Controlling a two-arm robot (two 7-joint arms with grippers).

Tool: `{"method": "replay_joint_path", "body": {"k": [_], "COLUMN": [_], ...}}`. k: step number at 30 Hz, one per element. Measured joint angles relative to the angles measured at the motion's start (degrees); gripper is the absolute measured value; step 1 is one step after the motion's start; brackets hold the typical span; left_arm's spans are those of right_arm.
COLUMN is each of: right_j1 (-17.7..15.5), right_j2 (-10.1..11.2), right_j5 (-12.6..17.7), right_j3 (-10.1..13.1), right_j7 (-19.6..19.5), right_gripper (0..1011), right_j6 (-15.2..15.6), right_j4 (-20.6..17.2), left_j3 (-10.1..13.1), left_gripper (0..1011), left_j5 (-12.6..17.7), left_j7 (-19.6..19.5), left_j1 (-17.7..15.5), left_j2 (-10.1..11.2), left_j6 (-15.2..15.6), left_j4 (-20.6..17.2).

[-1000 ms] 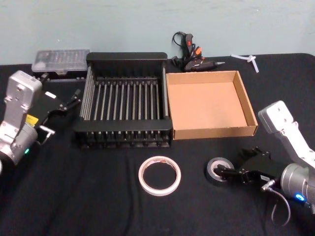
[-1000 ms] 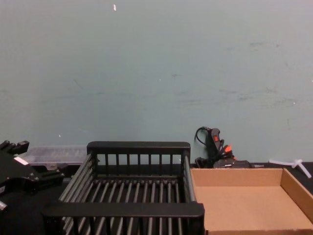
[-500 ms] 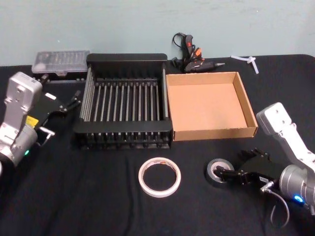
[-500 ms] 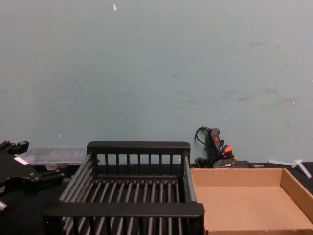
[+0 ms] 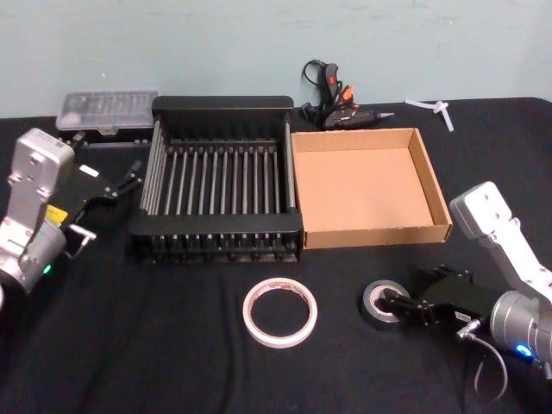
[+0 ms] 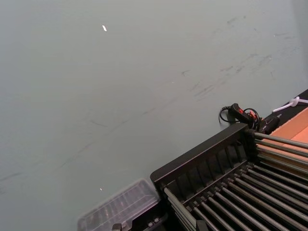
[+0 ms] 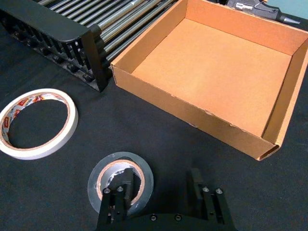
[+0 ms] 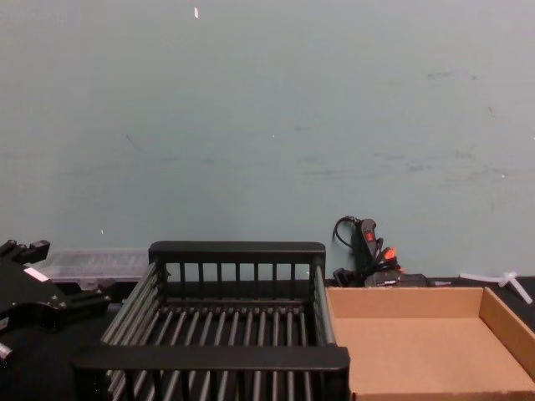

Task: Pick up the white tape and place it into the black box , Pick up the silver tape and place it into the brown box.

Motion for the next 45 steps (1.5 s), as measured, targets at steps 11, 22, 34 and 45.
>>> {"method": "replay_joint_path", "body": {"k": [11,22,34,45], "right_j1": [-0.03,-0.03,-0.07,-0.80], "right_j2": [0.03,0.03,-0.04,-0.42], "right_j5": [0.08,0.12,0.13,0.10], "right_j3": [0.00,0.00,0.10,2.14], "right_j7": [-0.07,-0.10,-0.08,0.38], "right_gripper": [443,156,156,156], "right_j6": [0.00,0.00,-0.03,-1.61], "right_j4": [-0.05,-0.05,-0.05,-2.28], "left_j3": [0.00,0.00,0.00,0.00], "left_gripper": [1001,1002,1001,1001], "left_j5": [0.00,0.00,0.00,0.00], "left_j7": [0.00,0.00,0.00,0.00], "left_j1": [0.00,0.00,0.00,0.00], "left_j2": [0.00,0.00,0.00,0.00], "left_j6": [0.00,0.00,0.00,0.00], "left_j4": [0.00,0.00,0.00,0.00]}}
